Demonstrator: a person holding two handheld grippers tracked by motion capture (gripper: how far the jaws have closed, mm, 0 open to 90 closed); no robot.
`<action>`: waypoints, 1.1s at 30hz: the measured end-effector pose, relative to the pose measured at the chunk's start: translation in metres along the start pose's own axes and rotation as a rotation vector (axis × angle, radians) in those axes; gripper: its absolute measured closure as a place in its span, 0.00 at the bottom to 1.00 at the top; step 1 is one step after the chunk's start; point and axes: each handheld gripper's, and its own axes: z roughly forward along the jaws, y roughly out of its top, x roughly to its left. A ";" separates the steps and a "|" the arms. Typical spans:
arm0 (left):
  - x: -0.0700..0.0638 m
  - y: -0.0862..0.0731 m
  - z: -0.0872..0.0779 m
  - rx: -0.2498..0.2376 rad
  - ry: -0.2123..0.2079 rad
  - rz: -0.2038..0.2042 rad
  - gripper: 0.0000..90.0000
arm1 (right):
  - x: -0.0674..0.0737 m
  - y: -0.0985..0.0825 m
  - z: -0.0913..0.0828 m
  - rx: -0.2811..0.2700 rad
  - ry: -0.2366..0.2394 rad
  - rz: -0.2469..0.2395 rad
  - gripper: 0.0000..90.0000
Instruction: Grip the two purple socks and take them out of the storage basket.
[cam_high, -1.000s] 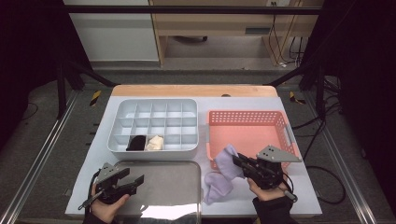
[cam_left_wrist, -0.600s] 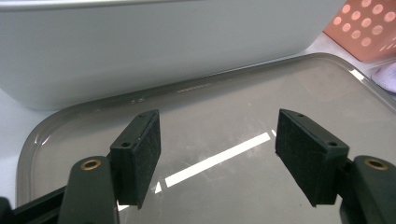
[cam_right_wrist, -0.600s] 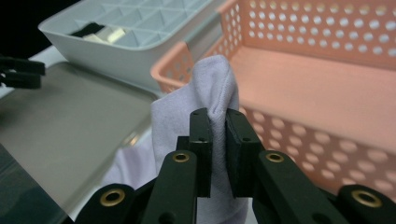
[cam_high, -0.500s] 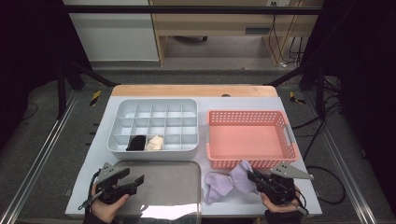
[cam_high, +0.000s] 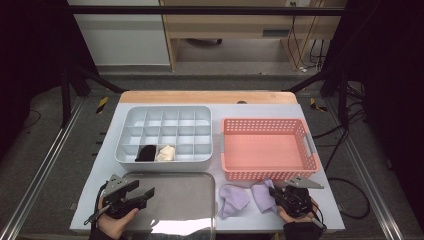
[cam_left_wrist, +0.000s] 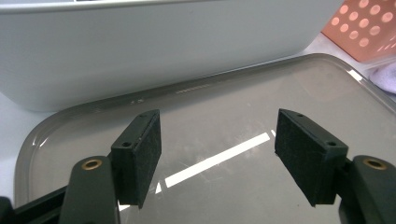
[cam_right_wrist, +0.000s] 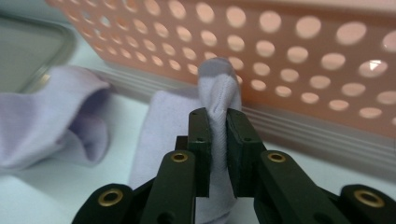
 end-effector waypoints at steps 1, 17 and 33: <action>0.000 0.000 0.000 0.001 -0.001 0.001 0.35 | 0.000 -0.001 0.002 0.012 -0.010 -0.001 0.90; -0.002 0.002 -0.001 -0.014 -0.010 -0.002 0.35 | 0.025 0.018 -0.019 -0.179 0.031 -0.092 0.73; -0.009 0.003 -0.003 -0.016 -0.029 -0.003 0.39 | 0.090 0.015 0.019 -0.025 0.299 -0.241 0.76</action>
